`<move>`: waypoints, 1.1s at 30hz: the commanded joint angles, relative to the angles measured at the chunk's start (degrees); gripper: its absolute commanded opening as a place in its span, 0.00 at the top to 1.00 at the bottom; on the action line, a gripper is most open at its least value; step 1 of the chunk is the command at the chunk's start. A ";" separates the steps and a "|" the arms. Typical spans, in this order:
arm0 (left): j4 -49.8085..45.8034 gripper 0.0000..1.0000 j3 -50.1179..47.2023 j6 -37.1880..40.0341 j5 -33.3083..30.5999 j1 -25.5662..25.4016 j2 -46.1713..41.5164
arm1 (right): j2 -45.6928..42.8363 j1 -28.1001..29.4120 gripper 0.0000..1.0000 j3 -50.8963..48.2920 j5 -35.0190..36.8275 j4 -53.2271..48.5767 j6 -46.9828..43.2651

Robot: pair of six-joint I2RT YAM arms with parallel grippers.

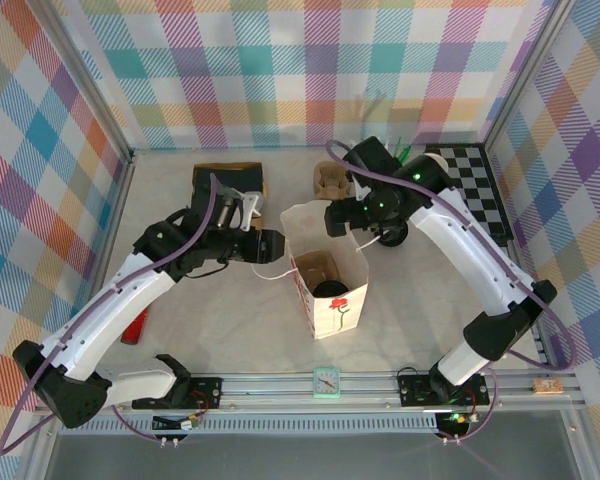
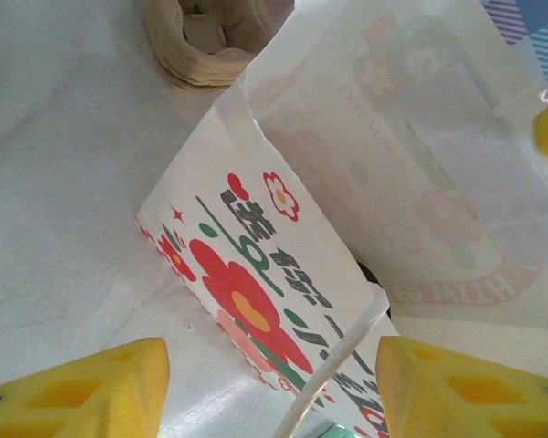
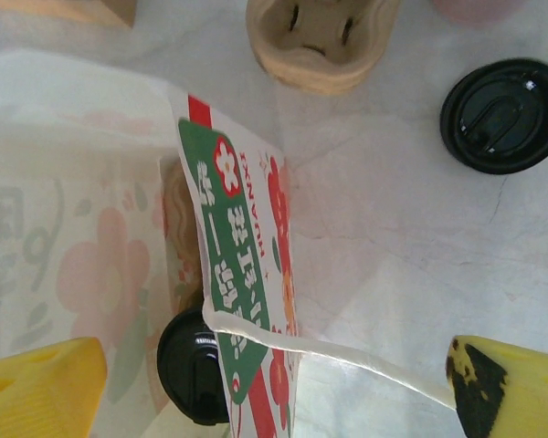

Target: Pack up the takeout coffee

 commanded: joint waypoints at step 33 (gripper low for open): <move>1.44 0.84 3.32 0.11 -2.97 7.56 4.25 | -2.52 -1.15 0.68 -7.98 -9.58 11.53 0.46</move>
